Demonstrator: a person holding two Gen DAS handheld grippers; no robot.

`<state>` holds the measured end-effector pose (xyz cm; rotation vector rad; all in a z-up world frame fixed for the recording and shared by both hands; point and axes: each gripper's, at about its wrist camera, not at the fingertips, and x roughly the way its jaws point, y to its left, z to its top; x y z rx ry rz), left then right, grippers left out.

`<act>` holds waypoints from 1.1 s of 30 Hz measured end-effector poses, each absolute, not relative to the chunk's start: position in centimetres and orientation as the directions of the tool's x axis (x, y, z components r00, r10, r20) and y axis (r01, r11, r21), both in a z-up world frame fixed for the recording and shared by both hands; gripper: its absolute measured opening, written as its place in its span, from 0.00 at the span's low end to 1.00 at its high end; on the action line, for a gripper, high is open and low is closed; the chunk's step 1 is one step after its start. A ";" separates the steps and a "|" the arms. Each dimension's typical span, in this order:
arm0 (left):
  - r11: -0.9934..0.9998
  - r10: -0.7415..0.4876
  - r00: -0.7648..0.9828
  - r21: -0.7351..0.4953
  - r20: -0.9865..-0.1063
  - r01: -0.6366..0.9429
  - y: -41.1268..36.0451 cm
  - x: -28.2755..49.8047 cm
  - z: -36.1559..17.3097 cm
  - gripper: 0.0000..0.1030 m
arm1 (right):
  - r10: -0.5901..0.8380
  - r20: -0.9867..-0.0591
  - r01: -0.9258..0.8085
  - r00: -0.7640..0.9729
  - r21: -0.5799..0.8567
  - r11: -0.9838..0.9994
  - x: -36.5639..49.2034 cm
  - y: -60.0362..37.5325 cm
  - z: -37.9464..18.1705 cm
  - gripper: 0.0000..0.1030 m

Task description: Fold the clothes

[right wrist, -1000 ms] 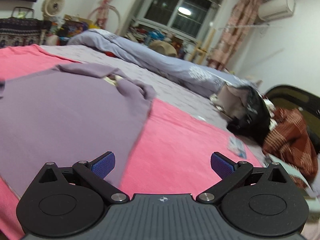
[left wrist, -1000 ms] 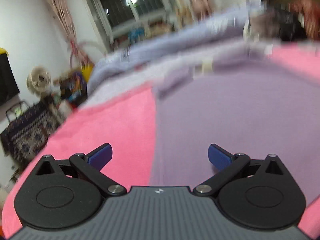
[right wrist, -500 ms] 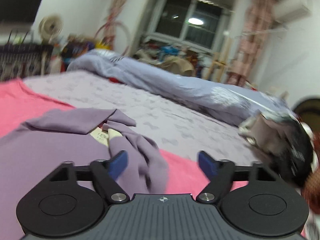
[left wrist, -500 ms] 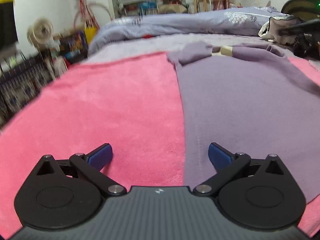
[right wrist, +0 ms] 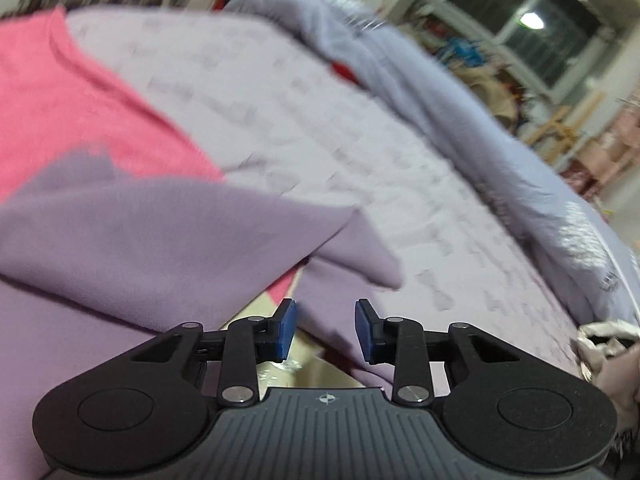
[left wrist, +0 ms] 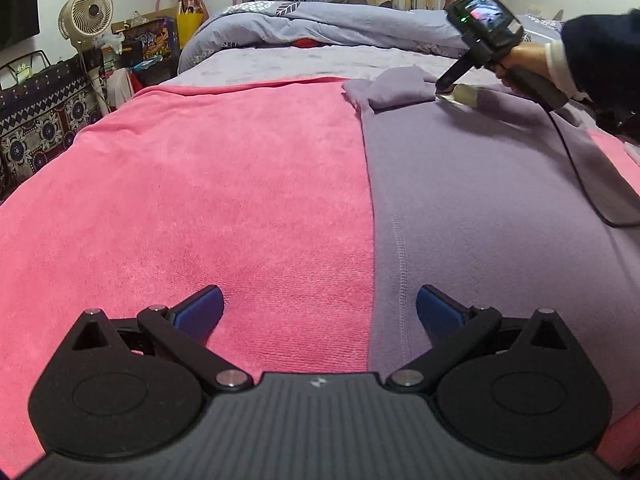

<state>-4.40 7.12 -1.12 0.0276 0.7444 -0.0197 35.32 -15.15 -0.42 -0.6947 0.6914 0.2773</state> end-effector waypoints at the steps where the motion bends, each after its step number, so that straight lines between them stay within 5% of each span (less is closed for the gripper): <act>1: 0.999 -0.006 0.728 0.019 -0.685 0.026 7.1 -4.3 -1.0 1.00 | 0.023 -0.683 -0.474 0.730 -0.482 0.737 35.4 -15.1 -0.5 0.34; 5: 1.000 0.002 0.695 0.016 -0.719 0.014 7.0 -3.3 -0.7 1.00 | 0.056 -0.701 -0.515 0.711 -0.465 0.720 35.5 -15.5 -0.7 0.37; 7: 1.000 0.010 0.684 0.019 -0.729 0.006 6.9 -3.0 -0.6 1.00 | 0.020 -0.730 -0.520 0.684 -0.467 0.716 36.6 -15.2 -1.5 0.11; 8: 1.000 0.013 0.678 0.021 -0.735 0.004 6.8 -2.9 -0.5 1.00 | 0.006 -0.736 -0.505 0.677 -0.458 0.731 37.2 -15.2 -1.5 0.06; 14: 1.000 0.029 0.635 0.025 -0.772 -0.014 6.5 -2.0 -0.3 1.00 | -0.088 -0.592 -0.241 0.801 -0.454 0.858 37.5 -19.3 4.3 0.05; 21: 0.998 0.056 0.594 0.035 -0.803 -0.047 6.1 -1.0 0.0 1.00 | -0.482 -0.408 0.254 0.775 -0.497 0.830 33.5 -37.5 12.2 0.05; 27: 0.997 0.074 0.570 0.043 -0.818 -0.068 5.9 -0.5 0.1 1.00 | -0.687 -0.470 0.399 0.554 -0.574 0.715 28.5 -49.8 8.3 0.05; 33: 0.997 0.073 0.554 0.043 -0.830 -0.067 6.0 -0.1 0.1 1.00 | -0.686 -0.637 0.465 0.351 -0.518 0.718 25.3 -53.9 1.2 0.10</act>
